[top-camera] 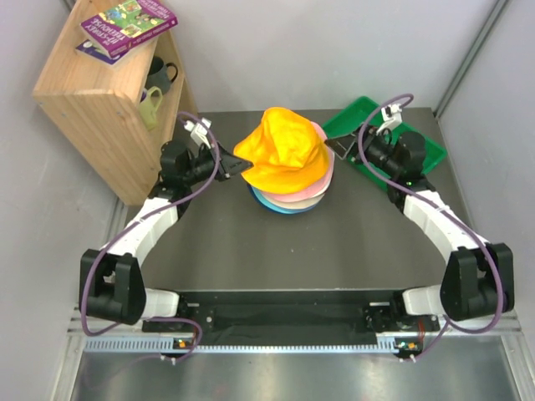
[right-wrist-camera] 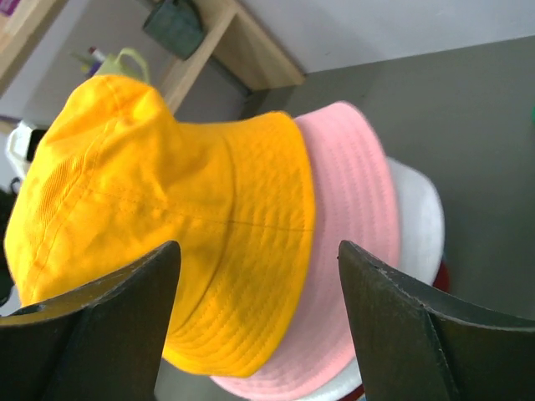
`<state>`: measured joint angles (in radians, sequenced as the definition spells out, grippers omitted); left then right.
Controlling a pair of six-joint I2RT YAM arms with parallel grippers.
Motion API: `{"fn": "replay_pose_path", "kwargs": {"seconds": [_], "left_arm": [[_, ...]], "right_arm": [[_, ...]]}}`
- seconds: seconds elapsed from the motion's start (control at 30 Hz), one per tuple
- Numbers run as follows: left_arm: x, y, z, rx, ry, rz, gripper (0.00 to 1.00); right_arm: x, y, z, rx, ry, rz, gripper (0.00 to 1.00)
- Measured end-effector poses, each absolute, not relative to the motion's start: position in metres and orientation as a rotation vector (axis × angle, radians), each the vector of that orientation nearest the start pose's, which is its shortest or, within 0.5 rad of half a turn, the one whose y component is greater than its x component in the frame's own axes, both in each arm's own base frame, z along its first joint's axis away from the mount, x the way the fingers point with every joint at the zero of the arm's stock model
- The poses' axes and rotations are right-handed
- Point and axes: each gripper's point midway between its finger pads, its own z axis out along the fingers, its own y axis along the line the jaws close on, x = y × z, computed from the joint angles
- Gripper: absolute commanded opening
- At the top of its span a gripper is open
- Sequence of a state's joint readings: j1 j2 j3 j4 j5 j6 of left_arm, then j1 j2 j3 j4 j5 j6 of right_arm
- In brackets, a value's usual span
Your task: Stack the hats
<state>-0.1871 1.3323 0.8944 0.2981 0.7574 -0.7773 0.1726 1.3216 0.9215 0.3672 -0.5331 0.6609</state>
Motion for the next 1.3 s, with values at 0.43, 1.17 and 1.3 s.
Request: {"fn": "replay_pose_path", "kwargs": {"seconds": [0.43, 1.17, 1.3], "left_arm": [[0.351, -0.204, 0.252, 0.075, 1.902, -1.257, 0.0], [0.361, -0.201, 0.27, 0.051, 1.82, -1.246, 0.52], [0.362, -0.189, 0.282, 0.001, 1.761, -1.224, 0.5]], "right_arm": [[0.38, 0.204, 0.269, -0.02, 1.695, 1.34, 0.73], [0.377, 0.207, 0.255, 0.051, 1.702, 1.451, 0.0], [0.377, 0.202, 0.254, 0.072, 1.704, 1.433, 0.0]]}}
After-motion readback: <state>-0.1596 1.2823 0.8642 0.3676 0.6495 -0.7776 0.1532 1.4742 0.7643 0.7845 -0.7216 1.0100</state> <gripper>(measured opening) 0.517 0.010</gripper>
